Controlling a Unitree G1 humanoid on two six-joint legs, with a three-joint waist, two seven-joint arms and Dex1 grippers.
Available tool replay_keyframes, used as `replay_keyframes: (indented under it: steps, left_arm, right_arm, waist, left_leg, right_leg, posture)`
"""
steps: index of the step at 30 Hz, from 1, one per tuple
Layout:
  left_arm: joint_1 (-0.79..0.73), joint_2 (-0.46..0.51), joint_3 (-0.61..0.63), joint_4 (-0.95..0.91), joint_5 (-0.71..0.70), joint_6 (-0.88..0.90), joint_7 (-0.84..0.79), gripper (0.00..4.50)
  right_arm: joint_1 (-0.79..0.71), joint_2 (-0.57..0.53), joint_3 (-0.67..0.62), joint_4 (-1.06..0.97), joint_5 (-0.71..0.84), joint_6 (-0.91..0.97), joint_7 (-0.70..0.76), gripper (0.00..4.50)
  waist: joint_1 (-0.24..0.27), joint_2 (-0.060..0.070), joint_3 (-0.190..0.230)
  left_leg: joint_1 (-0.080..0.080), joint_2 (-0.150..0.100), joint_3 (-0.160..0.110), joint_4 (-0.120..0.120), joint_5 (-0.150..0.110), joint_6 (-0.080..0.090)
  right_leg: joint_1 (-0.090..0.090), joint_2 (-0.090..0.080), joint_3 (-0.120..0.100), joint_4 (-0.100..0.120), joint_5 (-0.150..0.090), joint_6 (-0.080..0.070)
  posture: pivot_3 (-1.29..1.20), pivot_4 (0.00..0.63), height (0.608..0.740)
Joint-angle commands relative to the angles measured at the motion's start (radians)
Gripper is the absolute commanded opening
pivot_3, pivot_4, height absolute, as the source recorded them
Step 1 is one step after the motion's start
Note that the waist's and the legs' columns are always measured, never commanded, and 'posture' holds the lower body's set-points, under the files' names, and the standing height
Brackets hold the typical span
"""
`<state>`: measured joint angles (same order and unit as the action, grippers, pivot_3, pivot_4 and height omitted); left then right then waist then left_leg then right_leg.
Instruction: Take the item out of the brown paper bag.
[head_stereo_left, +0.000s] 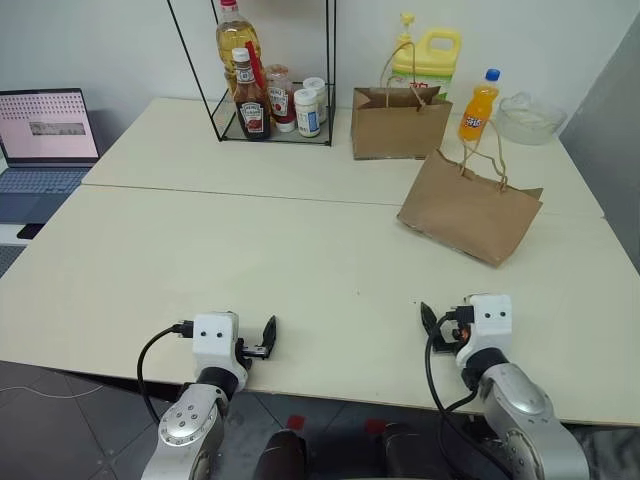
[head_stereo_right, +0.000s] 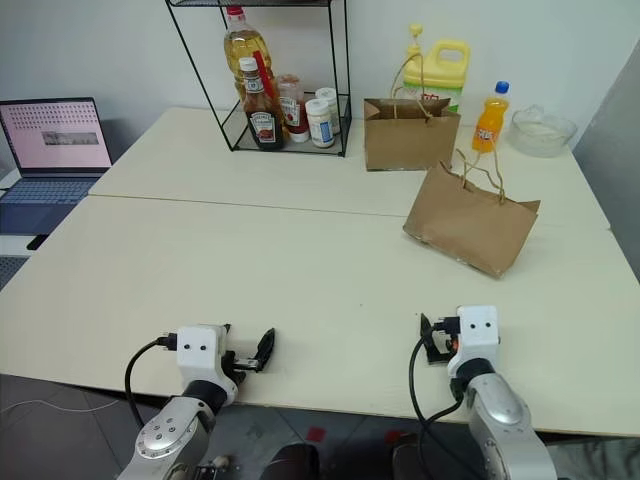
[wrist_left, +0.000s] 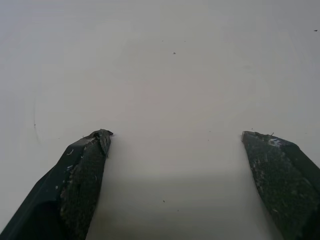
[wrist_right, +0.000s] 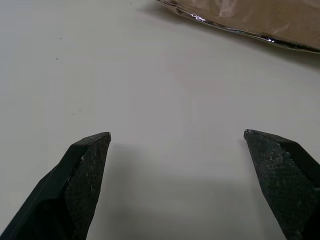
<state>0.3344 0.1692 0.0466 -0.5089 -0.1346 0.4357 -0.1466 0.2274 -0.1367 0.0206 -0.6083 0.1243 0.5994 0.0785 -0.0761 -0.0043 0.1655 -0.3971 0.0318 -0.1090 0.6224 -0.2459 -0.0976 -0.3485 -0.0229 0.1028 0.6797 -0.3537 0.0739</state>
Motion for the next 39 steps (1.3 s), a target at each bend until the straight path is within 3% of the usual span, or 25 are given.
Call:
replay_keyframes:
  steps: [1, 16, 20, 27, 34, 39]
  left_arm:
    - [0.01, 0.011, 0.012, 0.051, 0.016, 0.034, 0.01, 4.47]
    - [-0.06, 0.036, -0.021, -0.025, 0.001, 0.129, -0.021, 4.47]
    - [-0.225, 0.103, -0.033, -0.013, -0.053, 0.185, -0.121, 4.47]
    - [-0.589, 0.284, -0.039, 0.092, -0.18, 0.268, -0.384, 4.47]
    - [-0.969, 0.407, -0.044, 0.227, -0.373, 0.346, -0.693, 4.47]
    - [-1.172, 0.412, -0.05, 0.388, -0.407, 0.318, -0.815, 4.47]
  right_arm:
    - [0.007, 0.005, -0.009, -0.051, -0.005, -0.02, -0.01, 4.5]
    - [-0.011, -0.024, -0.011, -0.052, -0.026, -0.049, 0.005, 4.5]
    - [-0.066, -0.073, -0.037, -0.074, -0.005, -0.028, 0.045, 4.5]
    - [-0.344, -0.234, -0.223, -0.032, 0.077, 0.075, 0.128, 4.5]
    - [-0.637, -0.409, -0.301, 0.254, 0.116, 0.069, 0.229, 4.5]
    - [-0.839, -0.482, -0.287, 0.565, 0.116, -0.013, 0.318, 4.5]
  waist:
    - [0.0, 0.0, 0.0]
    - [0.007, -0.001, 0.001]
    - [0.021, -0.004, 0.003]
    - [0.028, -0.007, 0.008]
    - [0.025, -0.01, 0.016]
    - [0.02, -0.01, 0.021]
  left_leg:
    - [0.0, 0.0, 0.0, 0.0, 0.0, 0.0]
    - [0.0, 0.0, -0.001, 0.0, 0.0, 0.0]
    - [-0.001, 0.0, -0.001, 0.001, 0.0, 0.0]
    - [-0.003, 0.0, -0.003, 0.002, 0.001, 0.0]
    - [-0.004, 0.0, -0.002, 0.002, 0.001, 0.0]
    - [-0.004, -0.001, -0.002, 0.002, 0.001, 0.0]
  right_leg:
    - [0.0, 0.0, 0.0, 0.0, 0.0, 0.0]
    - [0.0, 0.0, -0.001, 0.0, 0.0, 0.0]
    - [0.0, 0.0, -0.002, 0.0, 0.0, 0.0]
    - [0.0, 0.0, -0.004, 0.001, 0.001, 0.0]
    - [-0.001, 0.0, -0.005, 0.0, 0.001, 0.0]
    - [-0.001, 0.0, -0.005, 0.001, 0.001, 0.0]
  posture:
    - [0.0, 0.15, 0.74]
    - [0.0, 0.15, 0.74]
    - [0.0, 0.15, 0.74]
    - [0.0, 0.15, 0.74]
    - [0.0, 0.15, 0.74]
    - [0.0, 0.15, 0.74]
